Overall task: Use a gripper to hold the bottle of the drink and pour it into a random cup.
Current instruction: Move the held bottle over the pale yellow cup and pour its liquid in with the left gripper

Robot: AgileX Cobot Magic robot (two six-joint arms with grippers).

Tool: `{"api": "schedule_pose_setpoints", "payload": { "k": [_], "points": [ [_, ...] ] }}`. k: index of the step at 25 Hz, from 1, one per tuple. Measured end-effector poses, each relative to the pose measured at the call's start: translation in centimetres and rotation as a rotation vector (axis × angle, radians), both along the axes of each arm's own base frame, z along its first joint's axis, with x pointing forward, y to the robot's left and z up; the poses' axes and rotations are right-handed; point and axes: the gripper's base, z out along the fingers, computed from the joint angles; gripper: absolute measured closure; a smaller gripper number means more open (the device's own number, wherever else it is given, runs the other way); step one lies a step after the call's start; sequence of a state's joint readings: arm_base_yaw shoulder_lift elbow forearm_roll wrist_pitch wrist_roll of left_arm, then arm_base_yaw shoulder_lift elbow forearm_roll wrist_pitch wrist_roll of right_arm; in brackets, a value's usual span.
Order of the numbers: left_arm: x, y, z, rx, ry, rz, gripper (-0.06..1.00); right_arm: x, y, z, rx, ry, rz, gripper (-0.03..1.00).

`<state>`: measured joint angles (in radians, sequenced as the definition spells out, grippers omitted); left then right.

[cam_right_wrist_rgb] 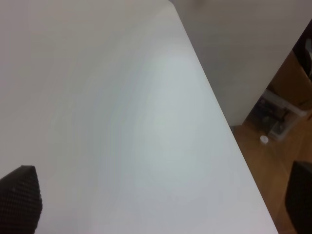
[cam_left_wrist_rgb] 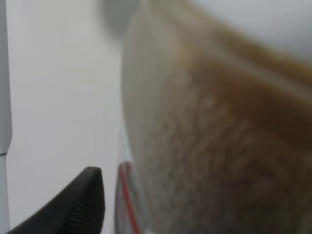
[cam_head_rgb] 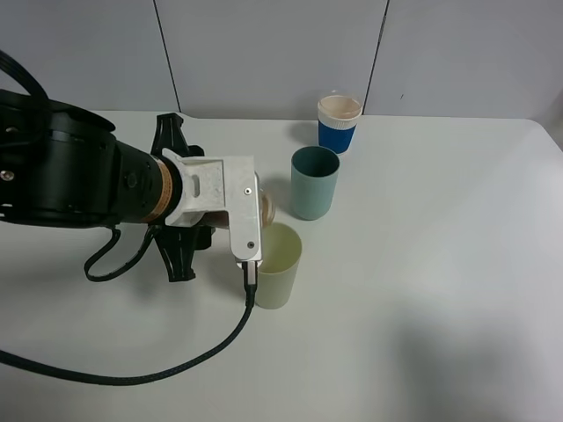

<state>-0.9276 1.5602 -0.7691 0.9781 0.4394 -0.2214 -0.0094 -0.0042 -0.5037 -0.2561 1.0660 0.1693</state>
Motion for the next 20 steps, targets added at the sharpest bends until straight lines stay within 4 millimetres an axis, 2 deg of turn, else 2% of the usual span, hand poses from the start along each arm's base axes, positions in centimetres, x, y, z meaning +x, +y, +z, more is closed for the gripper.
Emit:
{"api": "schedule_pose_setpoints", "payload": {
  "k": [20],
  "points": [
    [0.56,0.1,0.49,-0.005,-0.069,0.031,0.4,0.0,0.0,0.0,0.0,0.0,0.0,-0.03]
  ]
}}
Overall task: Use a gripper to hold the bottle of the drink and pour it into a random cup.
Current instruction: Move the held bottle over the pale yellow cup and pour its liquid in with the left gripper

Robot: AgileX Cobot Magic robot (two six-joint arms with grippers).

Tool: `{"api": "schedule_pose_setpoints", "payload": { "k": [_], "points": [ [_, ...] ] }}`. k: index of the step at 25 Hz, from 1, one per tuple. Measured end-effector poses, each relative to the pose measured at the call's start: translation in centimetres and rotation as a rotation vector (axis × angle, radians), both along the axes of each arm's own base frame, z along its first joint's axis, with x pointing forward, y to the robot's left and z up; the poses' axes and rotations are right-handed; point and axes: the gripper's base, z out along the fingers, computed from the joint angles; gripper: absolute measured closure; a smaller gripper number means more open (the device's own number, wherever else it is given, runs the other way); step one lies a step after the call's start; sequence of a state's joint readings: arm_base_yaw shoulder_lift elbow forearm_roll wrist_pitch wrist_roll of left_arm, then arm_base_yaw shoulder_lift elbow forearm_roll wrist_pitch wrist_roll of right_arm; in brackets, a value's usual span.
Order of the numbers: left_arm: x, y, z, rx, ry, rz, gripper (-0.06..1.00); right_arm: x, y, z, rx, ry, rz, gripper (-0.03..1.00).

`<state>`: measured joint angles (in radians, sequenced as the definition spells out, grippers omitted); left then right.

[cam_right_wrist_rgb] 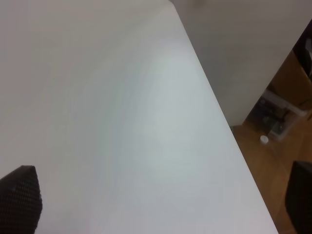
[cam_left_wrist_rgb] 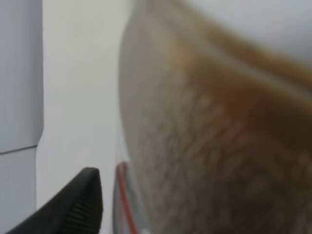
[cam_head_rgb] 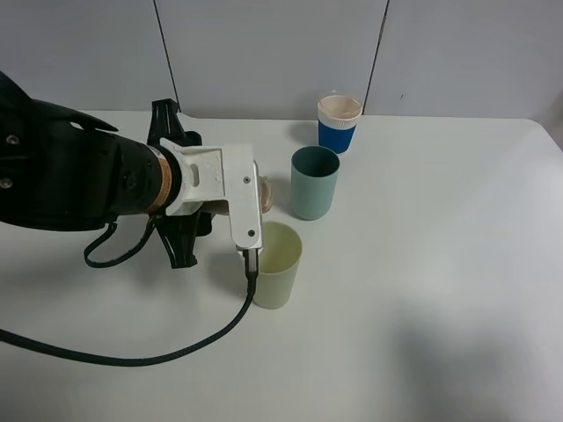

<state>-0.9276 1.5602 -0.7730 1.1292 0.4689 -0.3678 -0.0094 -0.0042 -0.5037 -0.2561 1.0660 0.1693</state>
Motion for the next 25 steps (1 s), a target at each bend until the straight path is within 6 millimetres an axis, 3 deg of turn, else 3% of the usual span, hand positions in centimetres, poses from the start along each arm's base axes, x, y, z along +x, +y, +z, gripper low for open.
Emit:
{"api": "schedule_pose_setpoints", "payload": {
  "k": [6,25],
  "points": [
    [0.44,-0.36,0.82,-0.016,-0.022,0.017,0.4,0.0,0.0,0.0,0.0,0.0,0.0,-0.03],
    [-0.04,-0.55,0.51,0.025,0.039,-0.05,0.4,0.0,0.0,0.0,0.0,0.0,0.0,-0.03]
  ]
}}
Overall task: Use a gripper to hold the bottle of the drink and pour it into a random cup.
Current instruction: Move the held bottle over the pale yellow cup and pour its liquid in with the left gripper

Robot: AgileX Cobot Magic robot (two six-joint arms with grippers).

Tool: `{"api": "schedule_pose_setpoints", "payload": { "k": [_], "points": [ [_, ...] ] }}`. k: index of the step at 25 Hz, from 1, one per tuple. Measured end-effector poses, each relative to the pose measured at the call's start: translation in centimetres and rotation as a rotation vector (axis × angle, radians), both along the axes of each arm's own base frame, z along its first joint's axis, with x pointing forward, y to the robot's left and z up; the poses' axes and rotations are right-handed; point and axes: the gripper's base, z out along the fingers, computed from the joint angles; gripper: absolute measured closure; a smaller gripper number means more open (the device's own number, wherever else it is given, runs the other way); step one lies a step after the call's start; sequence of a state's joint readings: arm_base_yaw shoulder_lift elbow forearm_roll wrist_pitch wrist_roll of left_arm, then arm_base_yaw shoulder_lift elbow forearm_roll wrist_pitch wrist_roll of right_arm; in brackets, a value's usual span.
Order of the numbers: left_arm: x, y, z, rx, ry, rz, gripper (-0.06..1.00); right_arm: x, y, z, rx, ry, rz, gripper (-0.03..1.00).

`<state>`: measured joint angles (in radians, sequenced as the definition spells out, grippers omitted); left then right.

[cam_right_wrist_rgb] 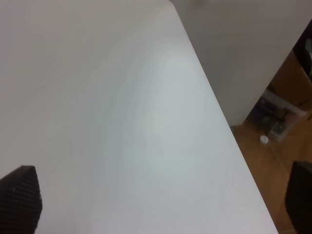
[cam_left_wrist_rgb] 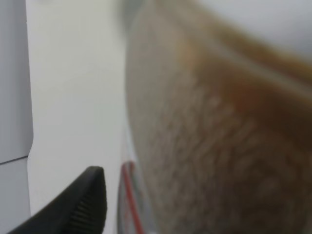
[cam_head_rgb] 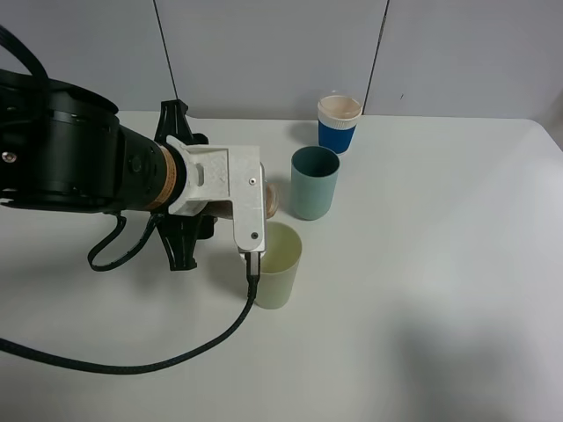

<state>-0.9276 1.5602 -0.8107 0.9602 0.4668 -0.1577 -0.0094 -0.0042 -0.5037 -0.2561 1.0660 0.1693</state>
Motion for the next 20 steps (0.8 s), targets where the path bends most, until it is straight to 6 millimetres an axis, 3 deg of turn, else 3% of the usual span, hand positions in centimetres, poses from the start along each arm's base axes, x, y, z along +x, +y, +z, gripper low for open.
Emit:
{"api": "schedule_pose_setpoints", "payload": {
  "k": [20],
  "points": [
    [0.27,-0.52,-0.75,0.002,0.018,-0.001,0.4,0.0,0.0,0.0,0.0,0.0,0.0,-0.03]
  ]
}}
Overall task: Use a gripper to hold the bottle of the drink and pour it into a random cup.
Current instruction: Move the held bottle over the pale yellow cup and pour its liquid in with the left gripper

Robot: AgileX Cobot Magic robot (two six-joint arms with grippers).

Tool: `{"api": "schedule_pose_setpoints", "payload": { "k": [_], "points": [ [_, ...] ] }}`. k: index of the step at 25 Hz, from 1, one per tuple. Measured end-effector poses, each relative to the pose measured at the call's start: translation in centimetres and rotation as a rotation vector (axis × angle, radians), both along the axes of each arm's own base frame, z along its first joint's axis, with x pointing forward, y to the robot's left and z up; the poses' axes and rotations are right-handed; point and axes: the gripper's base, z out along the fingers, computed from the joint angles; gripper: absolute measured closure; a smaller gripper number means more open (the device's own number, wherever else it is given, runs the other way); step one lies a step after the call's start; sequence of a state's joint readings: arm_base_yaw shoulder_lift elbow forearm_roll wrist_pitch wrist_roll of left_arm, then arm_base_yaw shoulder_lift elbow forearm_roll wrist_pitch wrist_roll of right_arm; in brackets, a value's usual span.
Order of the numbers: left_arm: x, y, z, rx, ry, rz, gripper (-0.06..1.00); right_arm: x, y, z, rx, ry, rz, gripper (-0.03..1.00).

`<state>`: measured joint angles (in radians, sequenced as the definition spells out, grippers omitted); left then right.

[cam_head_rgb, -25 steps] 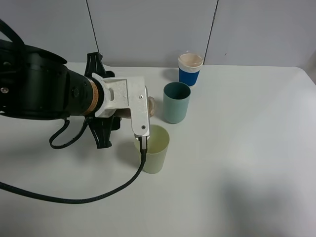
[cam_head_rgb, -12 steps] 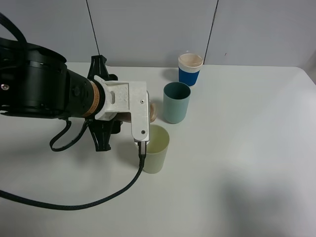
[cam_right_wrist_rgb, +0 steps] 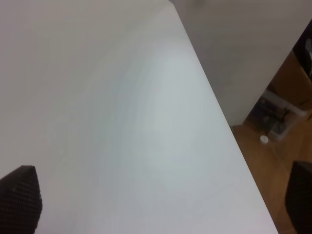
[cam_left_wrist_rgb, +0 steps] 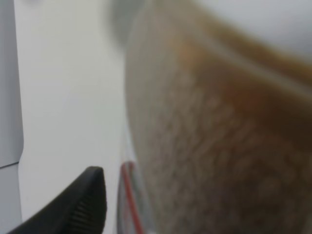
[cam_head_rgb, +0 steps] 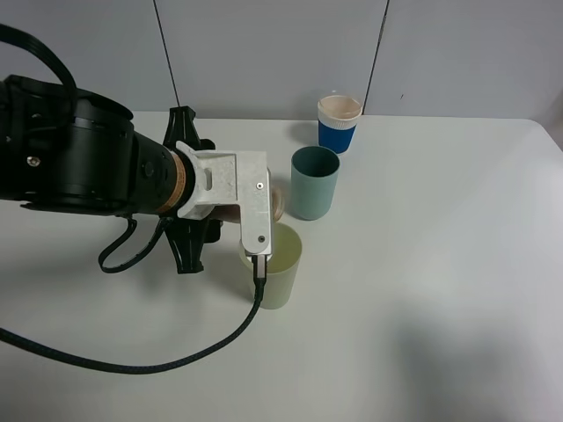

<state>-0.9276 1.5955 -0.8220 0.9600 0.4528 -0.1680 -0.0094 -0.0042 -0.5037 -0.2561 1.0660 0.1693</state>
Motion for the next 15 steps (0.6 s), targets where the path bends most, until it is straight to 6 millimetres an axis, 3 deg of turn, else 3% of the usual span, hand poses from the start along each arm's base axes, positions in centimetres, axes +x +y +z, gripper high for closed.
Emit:
{"api": "schedule_pose_setpoints", "payload": {
  "k": [15],
  "points": [
    [0.46,-0.08,0.15,0.052,-0.051,-0.035,0.4,0.0,0.0,0.0,0.0,0.0,0.0,-0.03]
  ]
}}
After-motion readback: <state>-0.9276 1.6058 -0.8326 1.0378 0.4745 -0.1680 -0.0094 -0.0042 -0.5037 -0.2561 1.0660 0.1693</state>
